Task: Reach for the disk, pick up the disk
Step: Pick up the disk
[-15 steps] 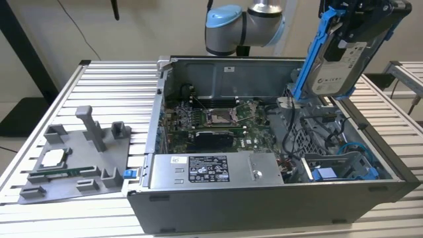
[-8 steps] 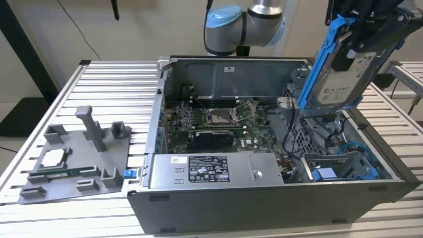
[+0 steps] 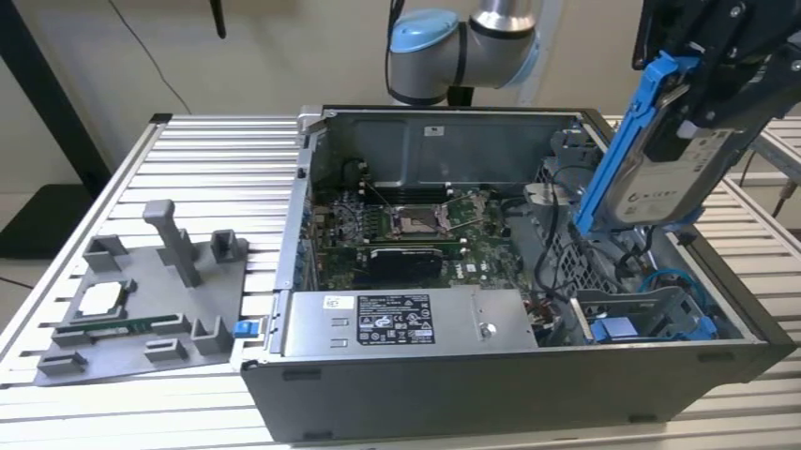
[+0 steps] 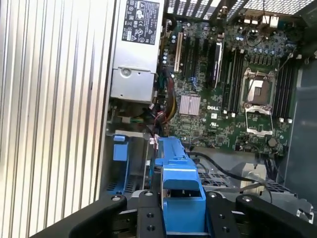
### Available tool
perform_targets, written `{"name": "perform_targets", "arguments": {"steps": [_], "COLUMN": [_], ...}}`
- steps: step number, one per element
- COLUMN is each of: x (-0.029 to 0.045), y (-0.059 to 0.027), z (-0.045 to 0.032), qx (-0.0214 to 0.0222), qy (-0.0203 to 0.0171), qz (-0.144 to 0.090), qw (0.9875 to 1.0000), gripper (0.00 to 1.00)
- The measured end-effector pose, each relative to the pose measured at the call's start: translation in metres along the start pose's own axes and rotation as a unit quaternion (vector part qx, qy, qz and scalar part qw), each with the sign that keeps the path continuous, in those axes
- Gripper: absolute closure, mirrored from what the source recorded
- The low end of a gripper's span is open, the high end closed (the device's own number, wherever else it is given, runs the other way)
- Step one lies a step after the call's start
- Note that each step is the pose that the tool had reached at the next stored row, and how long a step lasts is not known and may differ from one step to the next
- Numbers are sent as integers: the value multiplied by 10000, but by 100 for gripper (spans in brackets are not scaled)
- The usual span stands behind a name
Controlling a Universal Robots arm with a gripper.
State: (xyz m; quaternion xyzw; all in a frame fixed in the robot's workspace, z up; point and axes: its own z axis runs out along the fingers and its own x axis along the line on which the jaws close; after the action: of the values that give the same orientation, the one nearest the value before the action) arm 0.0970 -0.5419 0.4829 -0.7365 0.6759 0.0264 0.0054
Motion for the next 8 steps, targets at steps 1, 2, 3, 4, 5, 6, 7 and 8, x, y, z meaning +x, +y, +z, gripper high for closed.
{"name": "perform_targets", "arguments": {"steps": [1,2,3,4,5,6,7,8], "x": [35,67,99,132,165,196,227,258], "y": [2,4,5,7,8,10,11,13], "z": [9,17,27,38,49,59,71,84], "qx": [0,0,0,0,0,0,1,3], "qy": [-1,0,0,0,0,0,0,0], "qz": [0,0,0,0,0,0,0,0], "qw": [10000,10000,10000,10000,10000,10000,10000,10000], "gripper": [100,100,100,100,100,100,100,100]}}
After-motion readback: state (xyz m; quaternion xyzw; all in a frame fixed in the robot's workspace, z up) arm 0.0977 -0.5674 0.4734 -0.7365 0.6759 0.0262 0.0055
